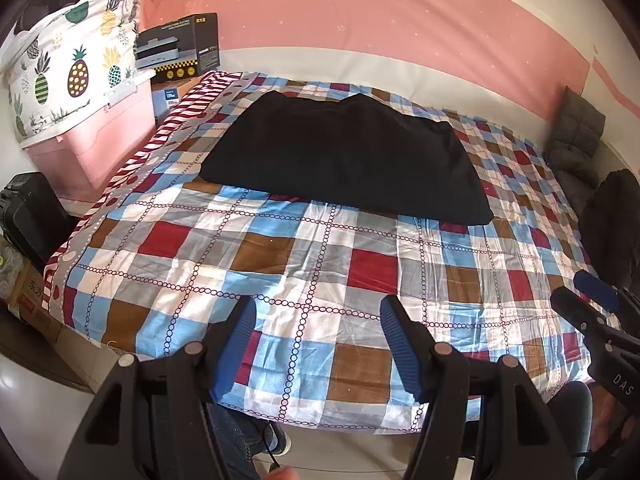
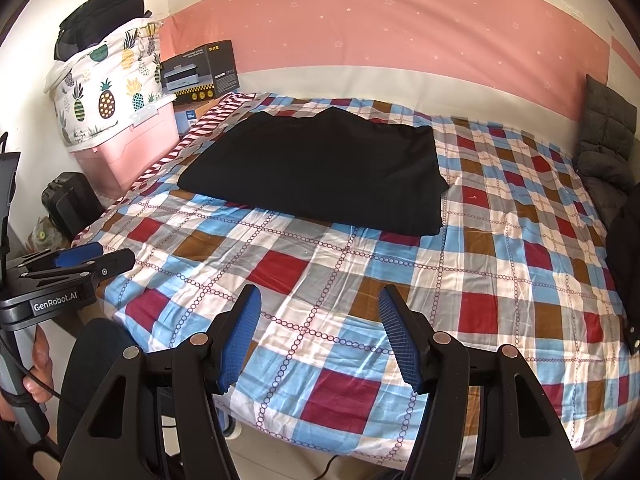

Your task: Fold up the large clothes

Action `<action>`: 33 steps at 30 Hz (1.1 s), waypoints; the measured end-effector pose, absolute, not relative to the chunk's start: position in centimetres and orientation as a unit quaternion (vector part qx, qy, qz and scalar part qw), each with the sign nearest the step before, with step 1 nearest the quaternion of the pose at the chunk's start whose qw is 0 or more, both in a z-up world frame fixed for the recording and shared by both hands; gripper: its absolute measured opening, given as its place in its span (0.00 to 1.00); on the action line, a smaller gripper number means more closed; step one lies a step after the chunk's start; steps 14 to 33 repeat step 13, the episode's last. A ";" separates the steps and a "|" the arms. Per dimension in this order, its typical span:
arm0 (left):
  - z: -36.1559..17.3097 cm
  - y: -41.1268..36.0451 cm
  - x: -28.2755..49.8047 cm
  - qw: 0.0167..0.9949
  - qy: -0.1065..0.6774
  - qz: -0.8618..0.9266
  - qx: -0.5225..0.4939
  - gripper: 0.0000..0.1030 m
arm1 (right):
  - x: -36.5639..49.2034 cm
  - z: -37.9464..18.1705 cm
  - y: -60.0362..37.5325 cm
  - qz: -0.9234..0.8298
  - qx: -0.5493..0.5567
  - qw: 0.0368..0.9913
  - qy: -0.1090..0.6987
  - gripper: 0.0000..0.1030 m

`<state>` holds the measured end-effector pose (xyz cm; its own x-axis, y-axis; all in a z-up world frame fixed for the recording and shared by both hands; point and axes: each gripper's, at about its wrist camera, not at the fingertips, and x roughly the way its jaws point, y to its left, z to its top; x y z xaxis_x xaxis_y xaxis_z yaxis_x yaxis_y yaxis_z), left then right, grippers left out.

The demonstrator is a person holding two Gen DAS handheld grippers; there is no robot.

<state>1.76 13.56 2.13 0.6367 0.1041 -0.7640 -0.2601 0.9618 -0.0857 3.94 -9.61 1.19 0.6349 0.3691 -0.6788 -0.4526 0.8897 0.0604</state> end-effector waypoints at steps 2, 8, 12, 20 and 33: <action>2.1 13.5 1.9 0.899 0.416 0.097 -0.097 0.65 | 4.0 1.2 -9.8 0.228 -0.058 0.902 0.362 0.60; 1.7 13.5 2.1 0.895 0.422 0.102 -0.104 0.65 | 4.2 1.2 -10.0 0.228 -0.059 0.902 0.362 0.60; 1.8 13.3 1.9 0.898 0.414 0.111 -0.096 0.65 | 4.2 1.2 -10.1 0.228 -0.058 0.901 0.363 0.60; 1.9 13.3 1.9 0.898 0.414 0.109 -0.097 0.65 | 4.2 1.1 -10.1 0.228 -0.058 0.902 0.363 0.60; 1.9 13.3 1.9 0.898 0.414 0.109 -0.097 0.65 | 4.2 1.1 -10.1 0.228 -0.058 0.902 0.363 0.60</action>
